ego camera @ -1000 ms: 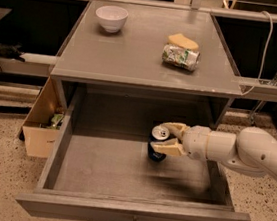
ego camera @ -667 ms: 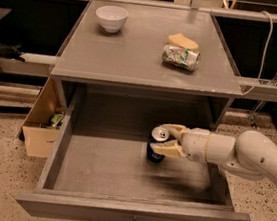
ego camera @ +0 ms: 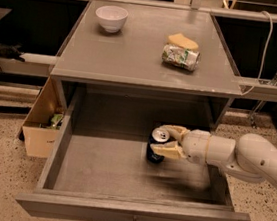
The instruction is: Place pepsi can into top drawer
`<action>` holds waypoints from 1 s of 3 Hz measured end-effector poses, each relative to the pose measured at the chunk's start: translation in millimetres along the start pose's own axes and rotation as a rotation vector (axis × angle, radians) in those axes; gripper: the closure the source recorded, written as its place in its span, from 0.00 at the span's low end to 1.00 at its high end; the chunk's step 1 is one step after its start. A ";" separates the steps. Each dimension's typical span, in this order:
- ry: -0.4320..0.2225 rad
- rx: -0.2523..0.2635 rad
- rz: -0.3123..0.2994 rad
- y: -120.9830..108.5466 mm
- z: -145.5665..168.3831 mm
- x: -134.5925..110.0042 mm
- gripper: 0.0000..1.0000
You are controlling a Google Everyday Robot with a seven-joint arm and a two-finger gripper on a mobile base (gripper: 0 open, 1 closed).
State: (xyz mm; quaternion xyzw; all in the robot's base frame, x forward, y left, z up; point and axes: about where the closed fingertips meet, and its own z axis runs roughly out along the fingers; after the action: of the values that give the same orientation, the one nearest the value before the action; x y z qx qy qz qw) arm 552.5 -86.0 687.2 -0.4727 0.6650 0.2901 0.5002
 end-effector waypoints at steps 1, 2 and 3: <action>-0.004 -0.002 0.002 0.2 0.0 0.1 0.28; -0.009 -0.007 0.006 1.0 -0.2 0.6 0.00; -0.009 -0.008 0.006 1.1 -0.2 0.6 0.00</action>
Offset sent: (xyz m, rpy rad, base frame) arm -0.0016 -0.0053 -0.0014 0.0227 0.0077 0.0026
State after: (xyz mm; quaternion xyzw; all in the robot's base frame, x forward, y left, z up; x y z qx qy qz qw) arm 551.3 -86.0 686.6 -0.4712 0.6629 0.2965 0.5005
